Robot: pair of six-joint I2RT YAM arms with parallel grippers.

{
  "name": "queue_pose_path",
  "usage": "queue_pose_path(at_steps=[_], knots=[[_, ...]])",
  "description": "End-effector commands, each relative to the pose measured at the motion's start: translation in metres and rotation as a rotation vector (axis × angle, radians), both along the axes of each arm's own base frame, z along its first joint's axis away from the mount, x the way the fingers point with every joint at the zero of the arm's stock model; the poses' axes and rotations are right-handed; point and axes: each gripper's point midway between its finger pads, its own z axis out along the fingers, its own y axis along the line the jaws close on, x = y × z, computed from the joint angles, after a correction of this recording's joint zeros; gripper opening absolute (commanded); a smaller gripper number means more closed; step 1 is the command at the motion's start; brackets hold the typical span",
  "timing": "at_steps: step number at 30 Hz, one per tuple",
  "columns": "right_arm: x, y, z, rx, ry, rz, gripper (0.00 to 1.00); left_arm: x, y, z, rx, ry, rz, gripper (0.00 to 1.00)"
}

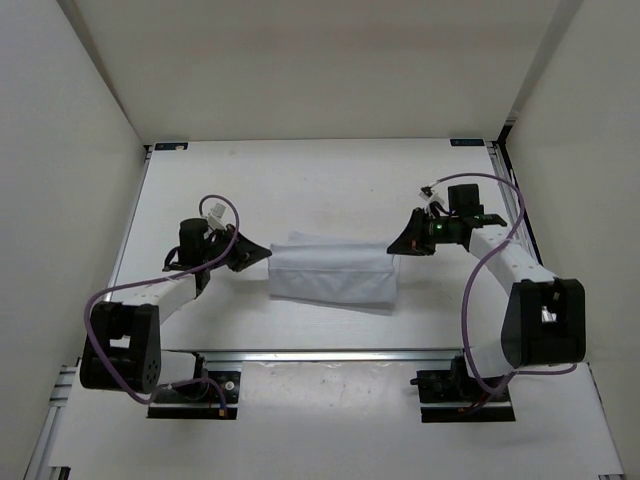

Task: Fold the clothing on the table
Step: Fold the skirt

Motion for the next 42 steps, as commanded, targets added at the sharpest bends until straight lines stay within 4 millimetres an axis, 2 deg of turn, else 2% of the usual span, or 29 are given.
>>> queue_pose_path(at_steps=[1, 2, 4, 5, 7, 8, 9, 12, 14, 19, 27, 32, 35, 42], knots=[[0.045, -0.006, 0.022, -0.018, -0.117, -0.025, 0.00, 0.038, 0.014, 0.021, 0.024, -0.084, 0.062, 0.00], [0.051, -0.006, 0.025, -0.019, -0.123, -0.026, 0.00, 0.045, 0.013, 0.029, 0.019, -0.106, 0.064, 0.00], [0.055, -0.012, 0.021, -0.046, -0.102, -0.041, 0.00, 0.056, 0.015, 0.029, 0.010, -0.108, 0.079, 0.00], [0.057, -0.014, 0.019, -0.049, -0.100, -0.042, 0.00, 0.061, 0.011, 0.038, -0.006, -0.131, 0.068, 0.00], [0.059, -0.017, 0.018, -0.054, -0.084, -0.052, 0.00, 0.070, 0.006, 0.038, -0.010, -0.136, 0.066, 0.00], [0.059, -0.018, 0.016, -0.062, -0.082, -0.050, 0.01, 0.075, 0.002, 0.046, -0.014, -0.161, 0.057, 0.00], [0.060, -0.021, 0.015, -0.062, -0.073, -0.060, 0.00, 0.077, -0.003, 0.041, -0.009, -0.149, 0.052, 0.00], [0.058, -0.025, 0.011, -0.069, -0.048, -0.070, 0.00, 0.089, -0.013, 0.043, -0.010, -0.158, 0.031, 0.00], [0.050, -0.029, 0.002, -0.092, -0.005, -0.077, 0.00, 0.091, -0.019, 0.040, -0.009, -0.151, 0.010, 0.00], [0.032, -0.032, -0.016, -0.124, 0.059, -0.089, 0.00, 0.097, -0.023, 0.029, 0.009, -0.135, 0.011, 0.00], [0.025, -0.036, -0.035, -0.156, 0.118, -0.116, 0.00, 0.103, -0.034, 0.010, 0.010, -0.102, -0.010, 0.00], [0.035, -0.044, -0.035, -0.168, 0.104, -0.139, 0.01, 0.116, -0.043, 0.011, 0.006, -0.108, -0.023, 0.00], [0.040, -0.047, -0.039, -0.172, 0.117, -0.146, 0.00, 0.125, -0.041, 0.012, 0.003, -0.107, -0.012, 0.00], [0.063, -0.049, -0.041, -0.171, 0.114, -0.145, 0.00, 0.135, -0.043, 0.002, 0.004, -0.079, -0.008, 0.00]])
